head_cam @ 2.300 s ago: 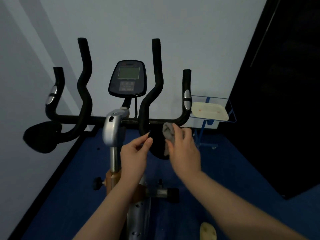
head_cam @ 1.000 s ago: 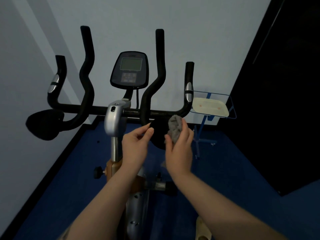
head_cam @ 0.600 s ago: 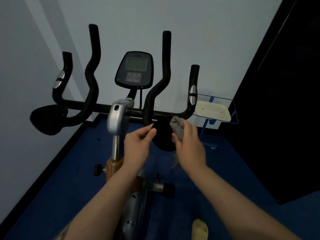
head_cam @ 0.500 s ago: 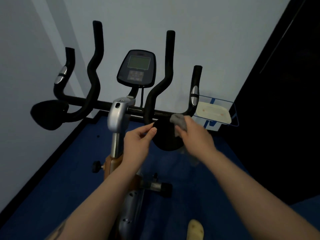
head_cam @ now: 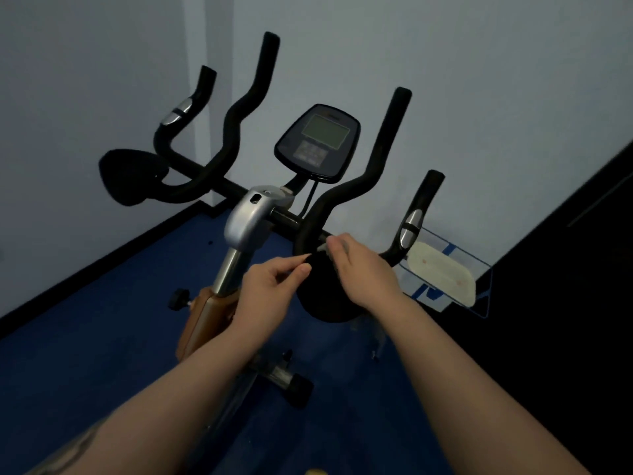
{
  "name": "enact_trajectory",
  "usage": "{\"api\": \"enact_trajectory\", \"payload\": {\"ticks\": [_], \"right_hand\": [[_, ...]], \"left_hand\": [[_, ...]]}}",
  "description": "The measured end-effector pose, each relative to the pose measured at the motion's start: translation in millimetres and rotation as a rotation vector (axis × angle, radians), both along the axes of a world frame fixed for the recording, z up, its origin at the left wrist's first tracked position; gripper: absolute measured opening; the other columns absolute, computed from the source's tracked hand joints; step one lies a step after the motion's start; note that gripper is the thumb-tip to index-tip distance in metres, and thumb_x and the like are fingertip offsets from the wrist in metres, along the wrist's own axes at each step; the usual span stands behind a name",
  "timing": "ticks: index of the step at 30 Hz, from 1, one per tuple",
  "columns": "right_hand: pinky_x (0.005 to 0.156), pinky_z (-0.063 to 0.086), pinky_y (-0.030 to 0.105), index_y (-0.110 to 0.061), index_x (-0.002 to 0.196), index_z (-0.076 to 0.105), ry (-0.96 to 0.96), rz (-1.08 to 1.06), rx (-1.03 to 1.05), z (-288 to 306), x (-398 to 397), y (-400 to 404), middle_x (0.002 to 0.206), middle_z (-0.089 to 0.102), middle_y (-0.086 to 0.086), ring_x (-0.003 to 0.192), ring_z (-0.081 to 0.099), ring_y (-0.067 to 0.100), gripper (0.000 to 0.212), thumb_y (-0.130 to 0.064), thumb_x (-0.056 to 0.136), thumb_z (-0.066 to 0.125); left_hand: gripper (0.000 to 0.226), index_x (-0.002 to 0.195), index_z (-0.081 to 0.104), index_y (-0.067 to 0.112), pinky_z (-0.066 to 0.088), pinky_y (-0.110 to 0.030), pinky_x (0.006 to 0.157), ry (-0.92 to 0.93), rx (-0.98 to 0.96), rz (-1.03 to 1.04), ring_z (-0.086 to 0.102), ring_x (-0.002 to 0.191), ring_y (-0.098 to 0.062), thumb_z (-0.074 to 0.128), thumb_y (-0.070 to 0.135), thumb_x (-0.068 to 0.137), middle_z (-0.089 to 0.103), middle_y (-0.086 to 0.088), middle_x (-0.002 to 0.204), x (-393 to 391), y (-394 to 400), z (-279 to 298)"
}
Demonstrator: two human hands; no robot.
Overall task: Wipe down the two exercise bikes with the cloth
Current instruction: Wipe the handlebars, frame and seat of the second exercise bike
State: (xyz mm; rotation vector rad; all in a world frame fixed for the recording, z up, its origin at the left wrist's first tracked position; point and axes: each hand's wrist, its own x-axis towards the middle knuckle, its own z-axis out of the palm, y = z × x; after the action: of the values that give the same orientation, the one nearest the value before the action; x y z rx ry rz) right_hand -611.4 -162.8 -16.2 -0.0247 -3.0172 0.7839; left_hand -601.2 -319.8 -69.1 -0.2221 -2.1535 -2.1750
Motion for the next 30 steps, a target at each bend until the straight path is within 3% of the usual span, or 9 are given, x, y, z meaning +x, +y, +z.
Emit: {"api": "enact_trajectory", "payload": {"ticks": [3,5,10,13,17,21,25,28,30], "right_hand": [[0.074,0.045,0.032,-0.043,0.094,0.052,-0.017,0.058,-0.209,-8,7,12,0.09,0.061,-0.013,0.086,0.059,0.009,0.029,-0.051,0.102,0.025],[0.074,0.045,0.03,-0.041,0.099,0.052,-0.06,0.071,-0.263,-8,13,26,0.094,0.062,-0.011,0.088,0.059,0.005,0.029,-0.051,0.102,0.025],[0.078,0.039,0.033,-0.018,0.109,0.061,-0.107,0.164,0.118,7,-26,12,0.104,0.064,0.006,0.1,0.058,0.026,0.051,-0.045,0.105,0.018],[0.078,0.045,0.038,-0.023,0.102,0.058,0.039,0.282,0.153,2,-23,3,0.099,0.064,0.004,0.094,0.06,0.026,0.044,-0.046,0.103,0.021],[0.082,0.048,0.041,-0.032,0.116,0.05,0.047,0.476,0.062,3,-10,30,0.107,0.059,-0.001,0.096,0.057,0.02,0.031,-0.045,0.103,0.026],[0.086,0.047,0.046,-0.024,0.093,0.055,-0.057,0.606,0.139,18,-42,10,0.1,0.067,0.006,0.095,0.061,0.027,0.035,-0.044,0.103,0.028],[0.085,0.049,0.044,-0.028,0.09,0.061,-0.068,0.877,0.105,15,-45,-7,0.093,0.067,-0.007,0.091,0.062,0.014,0.043,-0.053,0.098,0.027],[0.083,0.046,0.03,-0.037,0.082,0.06,-0.188,0.85,-0.023,22,-59,22,0.088,0.065,-0.013,0.09,0.061,0.008,0.034,-0.044,0.103,0.035],[0.084,0.046,0.033,-0.035,0.079,0.058,-0.193,0.827,0.007,28,-64,26,0.09,0.066,-0.01,0.093,0.061,0.012,0.033,-0.041,0.103,0.036]], "left_hand": [[0.022,0.103,0.071,0.029,0.049,-0.015,0.069,-0.008,-0.009,0.019,0.066,0.082,0.0,0.065,0.012,0.089,0.073,0.001,0.092,2,1,1],[0.022,0.106,0.071,0.023,0.048,-0.012,0.068,-0.029,0.015,0.04,0.067,0.083,0.001,0.065,0.011,0.09,0.074,0.001,0.095,4,3,2],[0.021,0.107,0.072,0.018,0.052,-0.015,0.075,-0.05,0.112,0.132,0.069,0.093,-0.006,0.065,0.01,0.089,0.075,0.0,0.098,12,14,3],[0.021,0.108,0.073,0.014,0.055,-0.023,0.082,-0.047,0.16,0.201,0.07,0.097,-0.012,0.063,0.01,0.09,0.075,-0.001,0.099,18,23,0],[0.02,0.109,0.072,0.013,0.055,-0.028,0.086,-0.046,0.129,0.291,0.069,0.098,-0.011,0.058,0.015,0.095,0.074,0.0,0.101,23,34,-6],[0.017,0.092,0.062,0.016,0.05,-0.023,0.068,-0.097,0.072,0.446,0.063,0.077,-0.005,0.049,0.023,0.1,0.065,-0.001,0.083,30,64,-14],[0.017,0.114,0.057,0.02,0.053,-0.019,0.072,-0.141,0.203,0.486,0.066,0.088,-0.004,0.047,0.026,0.1,0.068,0.003,0.1,38,84,-24],[0.023,0.102,0.057,0.011,0.049,-0.031,0.055,-0.195,0.166,0.419,0.059,0.061,-0.016,0.047,0.032,0.1,0.062,-0.004,0.079,42,79,-29],[0.025,0.101,0.057,0.01,0.045,-0.031,0.053,-0.2,0.156,0.397,0.055,0.058,-0.018,0.047,0.033,0.1,0.059,-0.004,0.075,42,77,-30]]}}
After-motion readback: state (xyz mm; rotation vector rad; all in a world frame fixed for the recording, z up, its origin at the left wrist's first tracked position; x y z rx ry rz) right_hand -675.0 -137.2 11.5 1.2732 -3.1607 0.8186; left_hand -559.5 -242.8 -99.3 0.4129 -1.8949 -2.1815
